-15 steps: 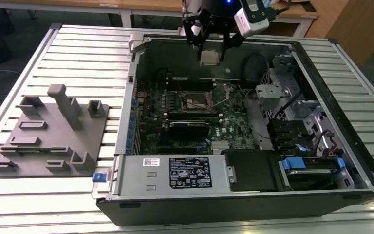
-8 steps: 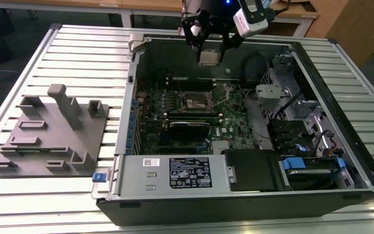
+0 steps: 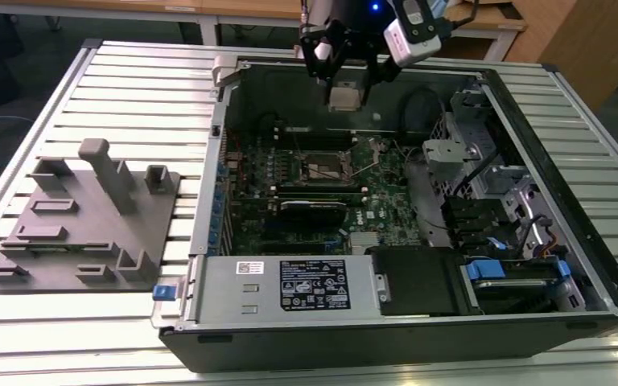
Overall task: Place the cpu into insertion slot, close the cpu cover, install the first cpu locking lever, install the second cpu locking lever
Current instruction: 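Place the cpu into insertion slot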
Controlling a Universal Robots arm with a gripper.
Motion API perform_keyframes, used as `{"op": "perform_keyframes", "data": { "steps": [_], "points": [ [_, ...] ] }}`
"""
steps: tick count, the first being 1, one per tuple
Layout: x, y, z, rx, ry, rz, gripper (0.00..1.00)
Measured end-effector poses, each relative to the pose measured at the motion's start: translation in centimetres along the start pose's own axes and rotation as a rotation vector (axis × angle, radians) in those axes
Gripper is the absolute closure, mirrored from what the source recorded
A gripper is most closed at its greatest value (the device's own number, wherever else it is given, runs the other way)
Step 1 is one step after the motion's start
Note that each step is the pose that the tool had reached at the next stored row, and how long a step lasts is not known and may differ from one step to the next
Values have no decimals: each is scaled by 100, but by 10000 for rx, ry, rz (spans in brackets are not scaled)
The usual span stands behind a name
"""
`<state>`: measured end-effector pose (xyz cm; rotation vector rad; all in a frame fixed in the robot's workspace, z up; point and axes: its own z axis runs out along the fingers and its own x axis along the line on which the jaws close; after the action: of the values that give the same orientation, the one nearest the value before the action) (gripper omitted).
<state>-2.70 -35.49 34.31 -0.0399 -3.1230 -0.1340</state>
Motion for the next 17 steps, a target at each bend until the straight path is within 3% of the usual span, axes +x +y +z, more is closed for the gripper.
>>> {"op": "perform_keyframes", "data": {
  "steps": [17],
  "points": [
    [14,-5,52,-1,-1,0,46]
  ]
}}
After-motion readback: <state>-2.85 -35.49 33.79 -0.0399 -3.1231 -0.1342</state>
